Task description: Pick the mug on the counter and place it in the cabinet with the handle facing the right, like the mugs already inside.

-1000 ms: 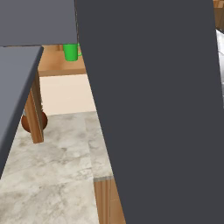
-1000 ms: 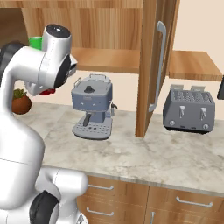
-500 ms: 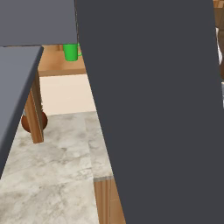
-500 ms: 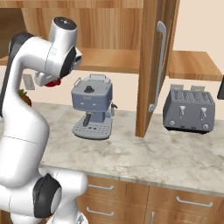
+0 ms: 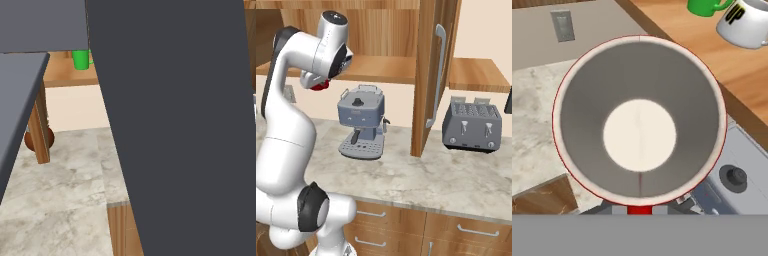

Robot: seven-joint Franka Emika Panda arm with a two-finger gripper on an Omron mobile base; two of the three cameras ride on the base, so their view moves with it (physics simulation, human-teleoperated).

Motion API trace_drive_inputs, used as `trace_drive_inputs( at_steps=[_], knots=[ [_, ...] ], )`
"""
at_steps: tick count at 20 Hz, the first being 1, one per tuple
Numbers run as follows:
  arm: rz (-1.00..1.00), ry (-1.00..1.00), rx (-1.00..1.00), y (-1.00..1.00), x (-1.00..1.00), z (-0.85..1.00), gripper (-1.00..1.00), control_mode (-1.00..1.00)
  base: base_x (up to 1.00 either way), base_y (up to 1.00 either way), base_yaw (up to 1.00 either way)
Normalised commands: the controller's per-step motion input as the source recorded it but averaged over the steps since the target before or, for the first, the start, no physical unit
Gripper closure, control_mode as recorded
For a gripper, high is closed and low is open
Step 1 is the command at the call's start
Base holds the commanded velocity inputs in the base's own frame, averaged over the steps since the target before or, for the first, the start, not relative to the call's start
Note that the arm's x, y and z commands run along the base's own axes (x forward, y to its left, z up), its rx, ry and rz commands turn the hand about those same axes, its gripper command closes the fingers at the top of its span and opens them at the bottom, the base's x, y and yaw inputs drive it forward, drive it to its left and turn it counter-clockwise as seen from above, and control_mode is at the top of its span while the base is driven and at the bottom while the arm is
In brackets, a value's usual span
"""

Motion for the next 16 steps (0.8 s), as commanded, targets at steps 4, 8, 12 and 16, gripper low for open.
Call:
trace_drive_inputs(
  at_steps=[4, 8, 12, 16],
  knots=[
    [0.00, 0.00, 0.00, -0.09, 0.13, 0.08, 1.00, -1.00, 0.00, 0.00, 0.00],
    [0.00, 0.00, 0.01, -0.12, 0.10, -0.02, 1.00, -1.00, 0.00, 0.00, 0.00],
    [-0.01, -0.03, 0.00, 0.03, 0.01, -0.08, 1.00, -1.00, 0.00, 0.00, 0.00],
    [-0.13, -0.01, 0.00, 0.01, 0.10, 0.00, 1.00, -1.00, 0.00, 0.00, 0.00]
  ],
)
